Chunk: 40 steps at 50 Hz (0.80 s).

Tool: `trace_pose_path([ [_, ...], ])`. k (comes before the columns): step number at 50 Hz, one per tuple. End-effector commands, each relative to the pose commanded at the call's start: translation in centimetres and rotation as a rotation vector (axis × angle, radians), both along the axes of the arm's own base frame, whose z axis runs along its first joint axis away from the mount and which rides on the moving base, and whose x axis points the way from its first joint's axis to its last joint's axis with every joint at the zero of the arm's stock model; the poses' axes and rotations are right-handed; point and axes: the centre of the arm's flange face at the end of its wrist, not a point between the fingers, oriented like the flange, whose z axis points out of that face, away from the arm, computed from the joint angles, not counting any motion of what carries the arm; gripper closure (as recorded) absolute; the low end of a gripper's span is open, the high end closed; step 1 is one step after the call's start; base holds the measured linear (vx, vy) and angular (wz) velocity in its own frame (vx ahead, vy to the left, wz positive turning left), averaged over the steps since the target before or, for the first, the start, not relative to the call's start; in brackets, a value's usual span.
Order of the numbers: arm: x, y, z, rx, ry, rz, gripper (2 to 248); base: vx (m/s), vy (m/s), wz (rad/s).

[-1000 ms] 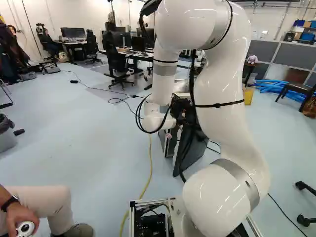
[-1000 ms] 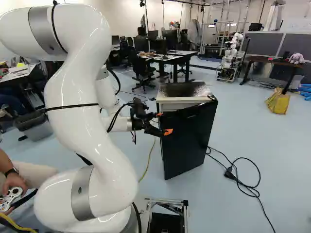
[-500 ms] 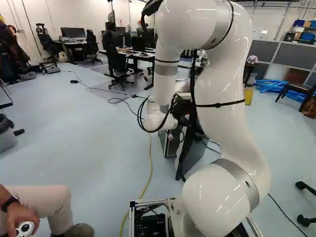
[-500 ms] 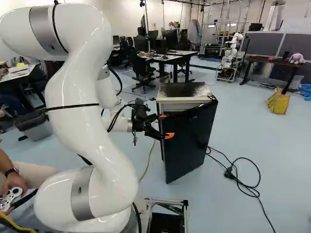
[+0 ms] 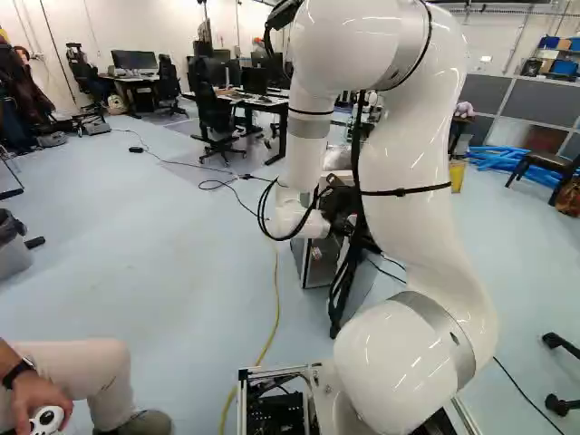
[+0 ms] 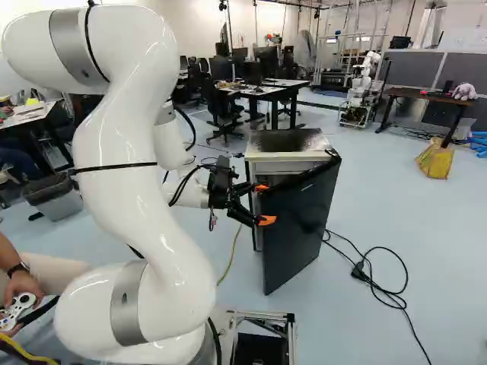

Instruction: Grab a drink from the fridge

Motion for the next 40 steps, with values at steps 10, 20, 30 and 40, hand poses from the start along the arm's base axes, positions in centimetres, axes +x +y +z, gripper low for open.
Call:
trace_pose_path([
  [10, -0.3, -0.5, 0.0, 0.003, 0.000, -0.061, 3, 0.000, 0.000, 0.000],
  [20, -0.6, -1.1, 0.0, 0.006, -0.001, -0.126, 3, 0.000, 0.000, 0.000],
  [30, -0.7, -1.9, 0.0, 0.010, -0.006, -0.198, 3, 0.000, 0.000, 0.000],
  [40, -0.6, -2.9, 0.1, 0.013, -0.014, -0.278, 3, 0.000, 0.000, 0.000],
])
